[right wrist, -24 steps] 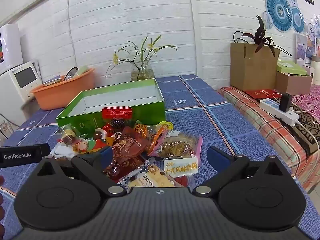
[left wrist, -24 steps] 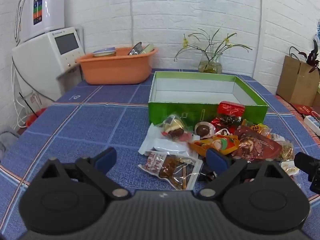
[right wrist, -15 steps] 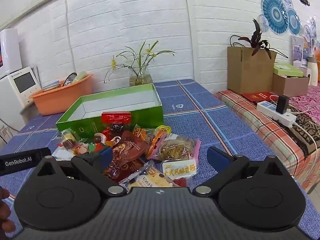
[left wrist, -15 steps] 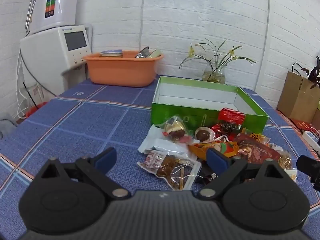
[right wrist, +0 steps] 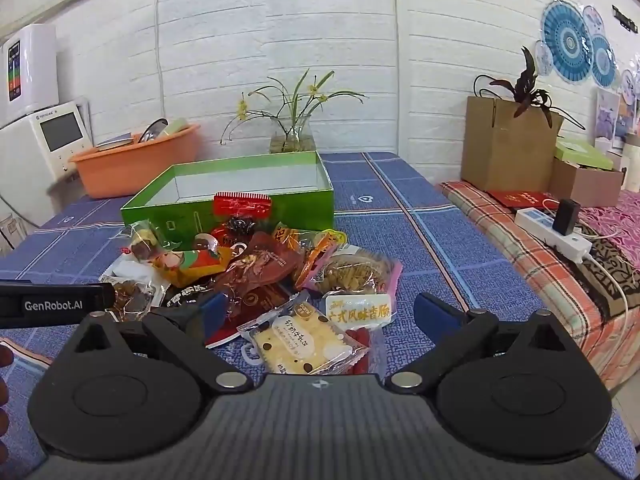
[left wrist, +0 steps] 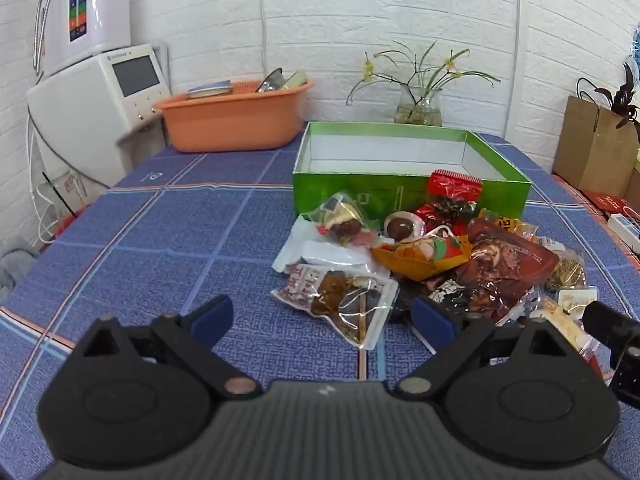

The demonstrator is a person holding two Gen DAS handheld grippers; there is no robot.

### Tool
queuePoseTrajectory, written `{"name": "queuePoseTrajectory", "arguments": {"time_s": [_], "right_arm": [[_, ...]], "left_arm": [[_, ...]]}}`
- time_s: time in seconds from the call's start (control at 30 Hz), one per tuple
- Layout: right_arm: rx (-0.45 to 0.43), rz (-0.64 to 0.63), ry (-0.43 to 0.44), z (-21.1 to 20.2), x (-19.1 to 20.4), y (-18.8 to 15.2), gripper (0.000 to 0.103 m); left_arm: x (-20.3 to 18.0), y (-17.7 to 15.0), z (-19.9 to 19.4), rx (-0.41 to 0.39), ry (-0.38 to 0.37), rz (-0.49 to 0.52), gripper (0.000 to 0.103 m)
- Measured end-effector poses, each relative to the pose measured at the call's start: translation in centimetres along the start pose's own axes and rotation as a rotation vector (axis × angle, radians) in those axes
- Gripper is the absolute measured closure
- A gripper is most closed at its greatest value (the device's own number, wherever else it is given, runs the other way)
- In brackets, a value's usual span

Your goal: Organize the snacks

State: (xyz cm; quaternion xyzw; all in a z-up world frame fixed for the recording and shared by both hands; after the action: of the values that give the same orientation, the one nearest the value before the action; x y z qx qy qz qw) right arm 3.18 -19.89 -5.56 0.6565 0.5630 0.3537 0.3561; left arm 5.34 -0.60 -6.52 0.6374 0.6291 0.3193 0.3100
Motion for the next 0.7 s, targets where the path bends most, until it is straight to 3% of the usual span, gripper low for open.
{"name": "queuePoseTrajectory", "arguments": {"time_s": [0.7], "right_arm": [[0.002, 0.012, 0.011, -0.3, 0.5, -0.3, 0.000]], "left_arm": [[0.2, -1.1, 0.7, 0.066, -0.028, -0.030, 0.010]]}}
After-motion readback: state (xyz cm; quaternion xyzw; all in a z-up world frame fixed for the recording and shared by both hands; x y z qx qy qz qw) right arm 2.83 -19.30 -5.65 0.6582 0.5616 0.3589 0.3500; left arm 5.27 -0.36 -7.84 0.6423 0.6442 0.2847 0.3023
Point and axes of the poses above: each gripper's, at about its wrist camera, not at the fingertips, and z roughly the way its jaws point, x to its left, y to its top, the point moved 9 cm from there along z, roughly the way its jaws point, and after that the axes turned 3 degrees about x, right-handed, at the moved point
